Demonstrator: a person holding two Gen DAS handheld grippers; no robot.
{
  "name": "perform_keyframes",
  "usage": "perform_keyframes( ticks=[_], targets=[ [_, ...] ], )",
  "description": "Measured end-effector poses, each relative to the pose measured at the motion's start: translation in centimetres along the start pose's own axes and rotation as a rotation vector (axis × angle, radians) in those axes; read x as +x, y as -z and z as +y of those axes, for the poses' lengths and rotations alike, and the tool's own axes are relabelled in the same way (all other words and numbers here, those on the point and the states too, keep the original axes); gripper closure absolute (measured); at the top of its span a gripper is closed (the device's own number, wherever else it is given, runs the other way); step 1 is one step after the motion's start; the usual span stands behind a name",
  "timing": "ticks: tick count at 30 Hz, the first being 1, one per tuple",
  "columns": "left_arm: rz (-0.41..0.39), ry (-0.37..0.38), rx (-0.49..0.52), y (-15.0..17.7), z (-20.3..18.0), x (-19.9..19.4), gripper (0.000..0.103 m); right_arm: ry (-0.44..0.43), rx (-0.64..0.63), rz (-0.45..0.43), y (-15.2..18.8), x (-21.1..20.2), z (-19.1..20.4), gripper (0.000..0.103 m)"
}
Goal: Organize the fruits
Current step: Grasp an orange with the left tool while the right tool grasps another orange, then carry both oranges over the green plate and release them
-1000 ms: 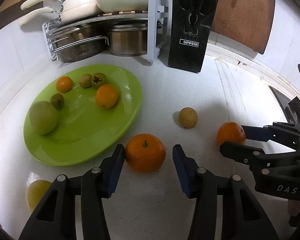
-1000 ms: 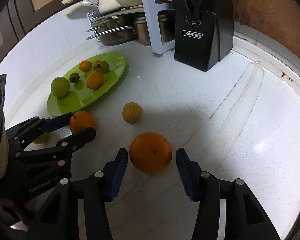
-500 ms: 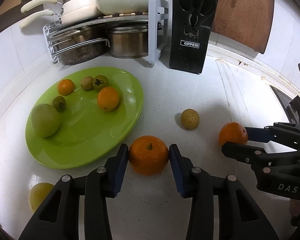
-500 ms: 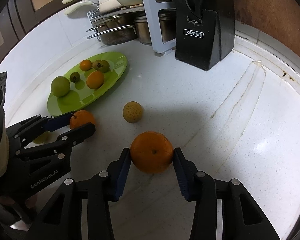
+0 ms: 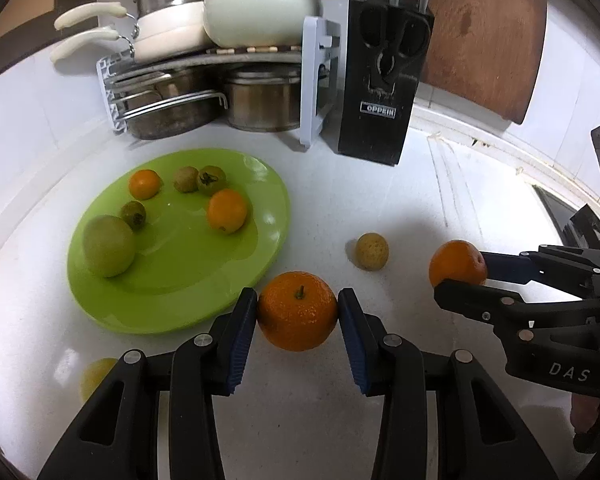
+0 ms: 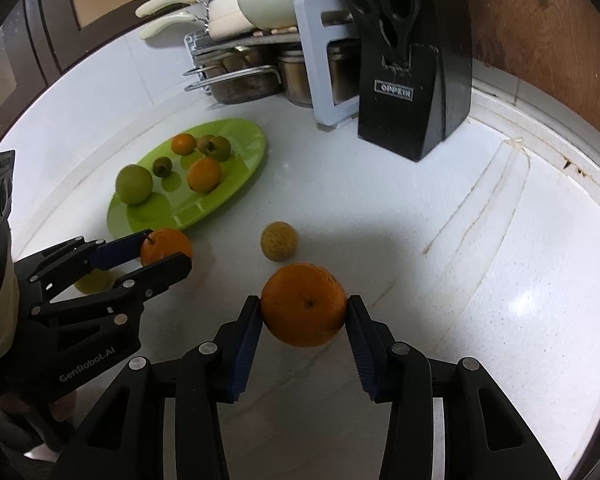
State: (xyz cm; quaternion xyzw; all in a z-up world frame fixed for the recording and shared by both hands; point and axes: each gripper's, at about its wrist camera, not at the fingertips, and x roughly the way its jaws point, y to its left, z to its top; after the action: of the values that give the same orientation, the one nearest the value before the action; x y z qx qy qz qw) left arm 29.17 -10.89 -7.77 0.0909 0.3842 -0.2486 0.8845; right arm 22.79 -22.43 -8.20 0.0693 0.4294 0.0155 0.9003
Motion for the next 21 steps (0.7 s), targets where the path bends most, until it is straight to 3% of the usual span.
perform_keyframes(
  ticks=[21],
  targets=[
    [-0.153,-0.080,-0.026,-0.7,2.4,-7.5,0.062,-0.075,-0.145,-0.138,-3.5,-3.8,5.0,0.059]
  ],
)
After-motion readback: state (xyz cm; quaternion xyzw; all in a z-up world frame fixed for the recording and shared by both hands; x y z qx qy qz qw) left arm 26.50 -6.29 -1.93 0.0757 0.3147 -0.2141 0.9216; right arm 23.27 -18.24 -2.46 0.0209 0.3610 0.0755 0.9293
